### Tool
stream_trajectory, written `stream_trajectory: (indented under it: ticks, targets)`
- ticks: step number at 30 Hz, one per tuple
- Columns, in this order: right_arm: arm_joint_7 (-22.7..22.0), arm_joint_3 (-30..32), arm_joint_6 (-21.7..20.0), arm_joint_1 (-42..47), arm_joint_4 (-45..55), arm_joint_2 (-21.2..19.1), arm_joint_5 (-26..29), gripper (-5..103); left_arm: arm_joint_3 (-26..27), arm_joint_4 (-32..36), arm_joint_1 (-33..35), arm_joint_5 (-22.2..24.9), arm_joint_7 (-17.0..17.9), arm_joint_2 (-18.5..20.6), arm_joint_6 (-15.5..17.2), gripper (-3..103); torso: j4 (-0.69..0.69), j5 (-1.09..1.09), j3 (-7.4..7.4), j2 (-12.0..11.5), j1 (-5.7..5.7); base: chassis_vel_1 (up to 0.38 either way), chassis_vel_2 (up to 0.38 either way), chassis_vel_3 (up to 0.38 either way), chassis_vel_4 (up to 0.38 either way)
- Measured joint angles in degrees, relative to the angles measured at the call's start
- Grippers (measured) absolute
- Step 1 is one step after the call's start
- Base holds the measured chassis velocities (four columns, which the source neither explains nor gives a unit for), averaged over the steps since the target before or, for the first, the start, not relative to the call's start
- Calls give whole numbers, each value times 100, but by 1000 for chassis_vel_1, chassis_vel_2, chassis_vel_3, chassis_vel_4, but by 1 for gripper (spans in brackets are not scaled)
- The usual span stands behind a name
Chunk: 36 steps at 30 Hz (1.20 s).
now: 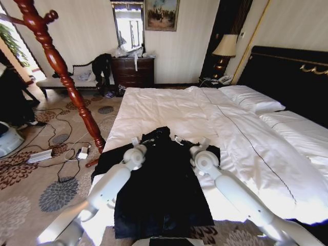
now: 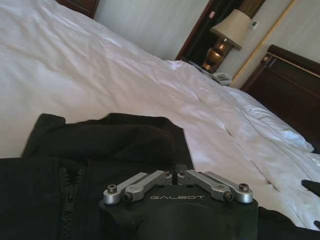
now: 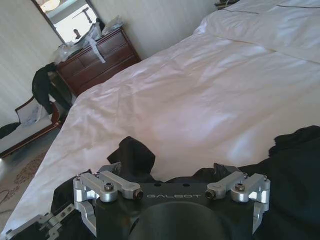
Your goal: Pick up the clothes from the bed and hang them on the clothes hanger.
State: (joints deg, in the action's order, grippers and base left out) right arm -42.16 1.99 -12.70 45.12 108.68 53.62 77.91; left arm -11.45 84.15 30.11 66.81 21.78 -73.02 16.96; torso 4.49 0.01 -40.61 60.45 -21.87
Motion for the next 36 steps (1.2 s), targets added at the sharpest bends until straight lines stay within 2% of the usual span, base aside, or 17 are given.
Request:
stream_trajectory:
  ticks: [7,11,13,15,16,18,19,22,24,25,26,30,31,32,33,34,36]
  targets:
    - [10,135,-8,250,67,8,-85,100,-148,-334,-136,-176,20,-392,-13,0,-1,0,0,0,0,0,0,0,0]
    - [23,139,-11,310,75,21,-138,100,-293,-123,-21,-229,453,-245,391,0,0,-2,0,0,0,0,0,0,0]
    - [35,129,-12,317,75,33,-173,100,-324,104,73,-159,744,-54,745,3,-1,-2,0,0,0,0,0,0,0]
    - [44,85,-16,318,67,66,-214,100,-355,494,223,-60,1162,331,1186,14,-4,-3,0,0,0,0,0,0,0]
    - [44,85,-16,318,67,66,-214,100,-355,494,223,-60,1162,331,1186,14,-4,-3,0,0,0,0,0,0,0]
    - [44,22,-19,304,62,95,-232,100,-376,993,370,90,1622,730,1574,24,-4,-3,0,0,0,0,0,0,0]
    - [44,22,-19,304,62,95,-232,100,-376,993,370,90,1622,730,1574,24,-4,-3,0,0,0,0,0,0,0]
    - [44,-45,-29,249,42,126,-243,100,-343,1981,577,470,2067,1264,1972,41,-2,-3,0,0,0,0,0,0,0]
    - [44,-52,-30,237,38,130,-243,100,-323,2104,594,497,2084,1328,1994,41,-3,-4,0,0,0,0,0,0,0]
    - [43,-63,-32,210,24,138,-239,100,-191,2385,607,550,2138,1524,2100,52,-2,-3,0,1,0,0,0,0,0]
    - [41,-65,-33,200,20,143,-232,100,-58,2431,578,522,2138,1637,2175,57,-2,-3,0,1,1,0,0,0,0]
    - [37,-66,-35,195,19,153,-224,100,248,2194,411,288,1981,1825,2393,63,-2,-3,0,0,0,0,0,0,0]
    - [32,-66,-37,197,20,162,-223,100,352,1875,264,75,1586,1971,2514,74,-2,-3,0,0,0,0,0,0,0]
    - [29,-66,-38,197,20,169,-223,100,355,1685,181,-70,1255,2053,2527,74,-2,-3,0,0,-1,0,0,0,0]
    - [29,-66,-38,197,20,169,-223,100,355,1685,181,-70,1255,2053,2527,74,-2,-3,0,0,-1,0,0,0,0]
    - [23,-63,-39,198,22,184,-223,100,294,1401,51,-373,772,2149,2550,74,-3,-2,0,0,0,0,0,0,0]
    - [6,-40,-40,198,41,212,-223,100,49,951,-215,-824,51,2209,2560,89,-5,-4,-1,0,-1,0,0,0,0]
